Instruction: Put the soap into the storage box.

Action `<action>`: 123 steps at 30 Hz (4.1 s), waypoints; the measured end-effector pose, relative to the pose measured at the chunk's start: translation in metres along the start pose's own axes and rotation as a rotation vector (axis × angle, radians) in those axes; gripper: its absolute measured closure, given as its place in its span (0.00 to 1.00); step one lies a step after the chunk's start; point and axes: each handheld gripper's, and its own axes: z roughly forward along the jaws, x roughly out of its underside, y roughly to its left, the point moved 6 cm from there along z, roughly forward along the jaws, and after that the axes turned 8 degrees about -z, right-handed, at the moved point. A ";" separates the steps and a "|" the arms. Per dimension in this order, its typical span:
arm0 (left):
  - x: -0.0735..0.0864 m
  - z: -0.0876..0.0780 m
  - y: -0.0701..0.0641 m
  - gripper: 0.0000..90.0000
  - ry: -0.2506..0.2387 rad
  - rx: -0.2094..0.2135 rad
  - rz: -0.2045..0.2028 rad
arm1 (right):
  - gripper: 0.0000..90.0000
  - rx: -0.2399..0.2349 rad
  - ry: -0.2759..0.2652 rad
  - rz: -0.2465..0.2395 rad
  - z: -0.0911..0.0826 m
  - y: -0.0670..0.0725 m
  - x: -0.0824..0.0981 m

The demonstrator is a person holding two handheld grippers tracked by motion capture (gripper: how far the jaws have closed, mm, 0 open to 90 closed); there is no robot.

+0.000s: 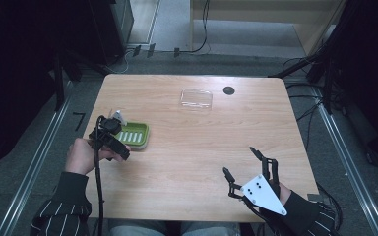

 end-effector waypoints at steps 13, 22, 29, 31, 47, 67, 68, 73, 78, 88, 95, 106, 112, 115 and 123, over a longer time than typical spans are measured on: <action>-0.010 -0.001 0.001 0.16 -0.006 0.006 0.001 | 0.15 -0.001 0.001 0.001 0.000 0.000 0.000; -0.016 -0.003 0.004 0.16 -0.010 0.001 -0.004 | 0.15 -0.002 0.000 -0.001 0.000 0.001 0.000; -0.022 -0.003 0.006 0.16 -0.013 0.007 -0.008 | 0.15 -0.001 0.000 0.000 0.000 0.000 0.000; -0.024 -0.004 0.007 0.16 -0.024 0.011 -0.020 | 0.15 -0.001 0.000 -0.004 0.000 0.000 0.000; -0.038 -0.003 0.010 0.16 -0.036 0.029 -0.040 | 0.15 0.000 0.000 -0.001 0.000 0.000 0.000; -0.052 0.011 0.012 0.16 -0.031 0.029 -0.051 | 0.15 0.004 -0.001 -0.001 0.000 0.000 0.000; -0.054 0.011 0.012 0.16 -0.034 0.026 -0.055 | 0.15 0.004 -0.001 -0.001 0.000 0.000 0.000; -0.057 0.015 0.013 0.16 -0.044 0.019 -0.077 | 0.15 0.003 -0.001 -0.001 0.000 0.000 0.000; -0.060 0.018 0.015 0.16 -0.042 0.019 -0.082 | 0.15 0.003 -0.001 -0.002 0.000 0.000 0.000; -0.067 0.025 0.015 0.16 -0.041 0.020 -0.095 | 0.15 0.004 -0.001 0.000 0.000 0.000 0.000; -0.071 0.031 0.015 0.16 -0.043 0.012 -0.112 | 0.15 0.005 -0.001 0.001 0.000 -0.001 0.000; -0.074 0.036 0.017 0.16 -0.043 0.015 -0.129 | 0.15 0.006 -0.003 0.004 0.000 -0.001 0.000; -0.076 0.041 0.018 0.16 -0.044 0.010 -0.147 | 0.15 0.007 -0.004 0.007 0.000 -0.001 0.000; -0.079 0.043 0.017 0.16 -0.048 0.006 -0.151 | 0.15 0.007 -0.004 0.007 0.000 -0.001 0.000; -0.082 0.052 0.018 0.15 -0.031 -0.004 -0.156 | 0.15 0.008 -0.004 0.008 0.000 -0.001 0.000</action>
